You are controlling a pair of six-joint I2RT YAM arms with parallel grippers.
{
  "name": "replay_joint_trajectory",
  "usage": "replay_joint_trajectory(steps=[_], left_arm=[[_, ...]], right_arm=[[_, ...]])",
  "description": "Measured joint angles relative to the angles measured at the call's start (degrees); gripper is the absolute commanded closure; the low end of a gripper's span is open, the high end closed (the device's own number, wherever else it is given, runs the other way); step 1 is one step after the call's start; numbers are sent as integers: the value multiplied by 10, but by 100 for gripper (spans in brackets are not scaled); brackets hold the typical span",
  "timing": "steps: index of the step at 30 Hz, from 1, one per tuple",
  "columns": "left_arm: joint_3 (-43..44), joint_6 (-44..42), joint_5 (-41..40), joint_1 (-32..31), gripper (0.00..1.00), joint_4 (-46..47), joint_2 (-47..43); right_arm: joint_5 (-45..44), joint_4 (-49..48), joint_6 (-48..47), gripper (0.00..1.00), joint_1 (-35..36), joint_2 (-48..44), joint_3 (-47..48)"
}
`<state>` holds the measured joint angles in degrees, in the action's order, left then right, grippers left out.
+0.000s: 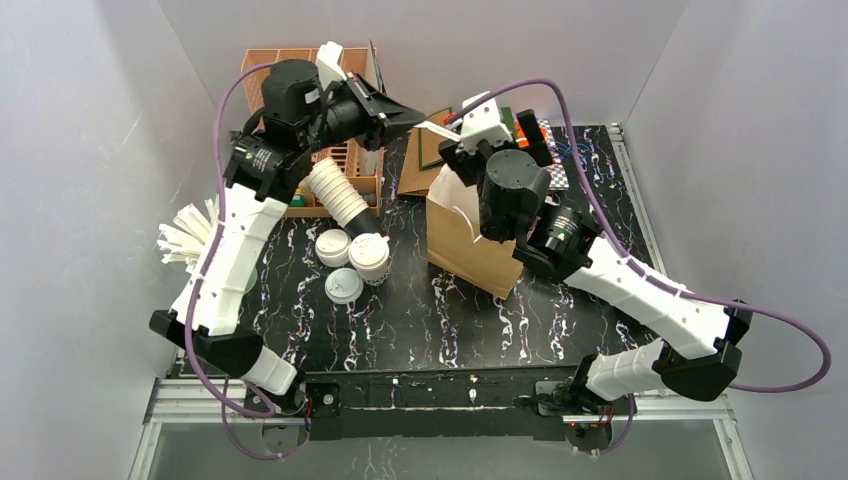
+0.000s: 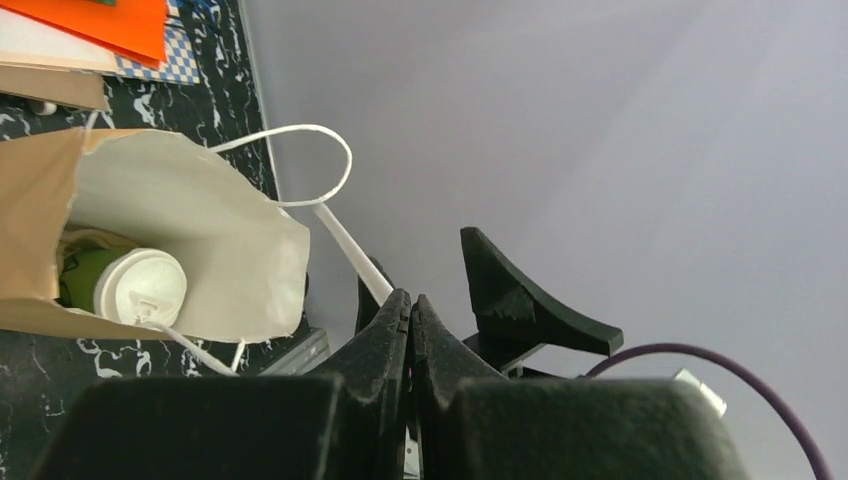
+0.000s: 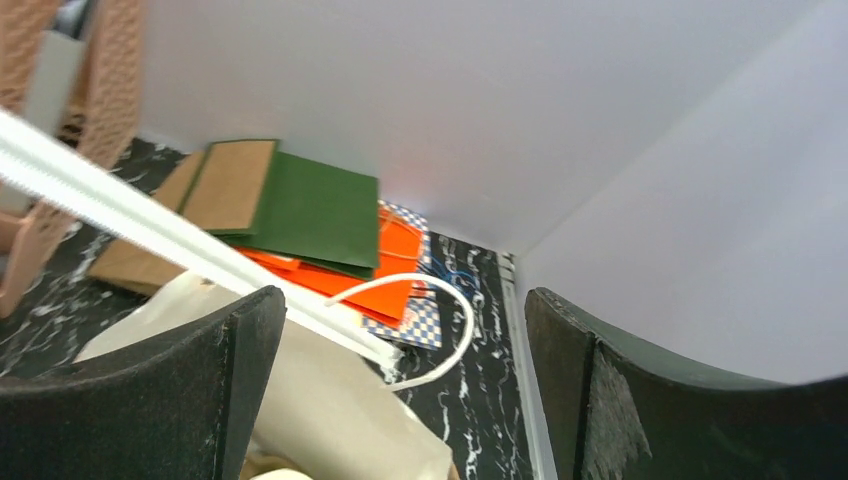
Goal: Pack the takeout coffee
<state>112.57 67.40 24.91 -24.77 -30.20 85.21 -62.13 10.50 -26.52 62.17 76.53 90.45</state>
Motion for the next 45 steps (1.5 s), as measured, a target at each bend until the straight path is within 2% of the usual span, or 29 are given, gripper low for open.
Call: replay_joint_trajectory(steps=[5, 11, 23, 24, 25, 27, 28, 29, 36, 42, 45], left_arm=[[20, -10, -14, -53, 100, 7, 24], [21, -24, -16, -103, 100, 12, 42], [-55, -51, -38, -110, 100, 14, 65], [-61, -54, -41, -110, 97, 14, 65], [-65, -57, -43, -110, 81, 14, 65], [-72, -66, -51, -110, 31, 13, 65], [-73, -75, -56, -110, 14, 10, 65], [-73, -83, -63, -110, 4, 7, 65], [-86, -172, -154, -98, 2, -16, 42], [-174, -216, -288, -32, 2, -19, -50], [-184, -230, -343, 1, 2, -26, -72]], right_arm=[[-48, -56, -9, 2, -48, -9, -25], [-57, -59, 32, 2, -122, -43, -27], [-43, -58, 61, 2, -127, -92, -30], [-38, -55, 66, 2, -127, -93, -30], [-35, -51, 71, 2, -127, -93, -30], [-28, -42, 78, 2, -127, -93, -30], [-23, -38, 83, 2, -127, -94, -30], [-17, -30, 89, 2, -127, -94, -30], [80, 92, 196, 2, -129, -134, -70], [112, 197, 331, 2, -162, -159, -89], [109, 222, 369, 2, -203, -158, -88]])
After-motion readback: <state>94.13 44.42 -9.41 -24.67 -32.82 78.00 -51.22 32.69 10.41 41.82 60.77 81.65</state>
